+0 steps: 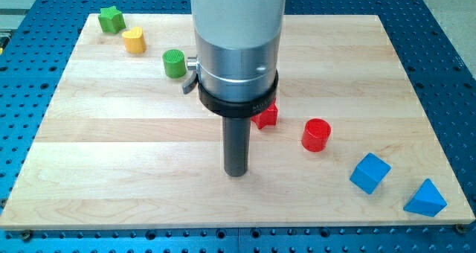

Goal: Slightly move the triangle to the right

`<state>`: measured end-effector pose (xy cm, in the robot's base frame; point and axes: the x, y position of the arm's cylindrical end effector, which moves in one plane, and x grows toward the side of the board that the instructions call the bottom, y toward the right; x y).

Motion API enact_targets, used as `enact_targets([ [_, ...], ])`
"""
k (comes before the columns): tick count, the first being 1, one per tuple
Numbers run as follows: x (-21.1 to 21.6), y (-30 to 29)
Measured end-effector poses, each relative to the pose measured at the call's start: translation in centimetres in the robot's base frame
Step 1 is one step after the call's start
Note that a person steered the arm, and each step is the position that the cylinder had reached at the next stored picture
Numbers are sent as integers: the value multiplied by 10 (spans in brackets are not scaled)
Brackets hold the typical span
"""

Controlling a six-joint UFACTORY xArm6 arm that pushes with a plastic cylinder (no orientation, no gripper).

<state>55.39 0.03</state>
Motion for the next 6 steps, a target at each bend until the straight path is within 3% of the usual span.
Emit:
enact_targets([
  [2, 64, 41],
  [4, 65, 87],
  [6, 63, 201],
])
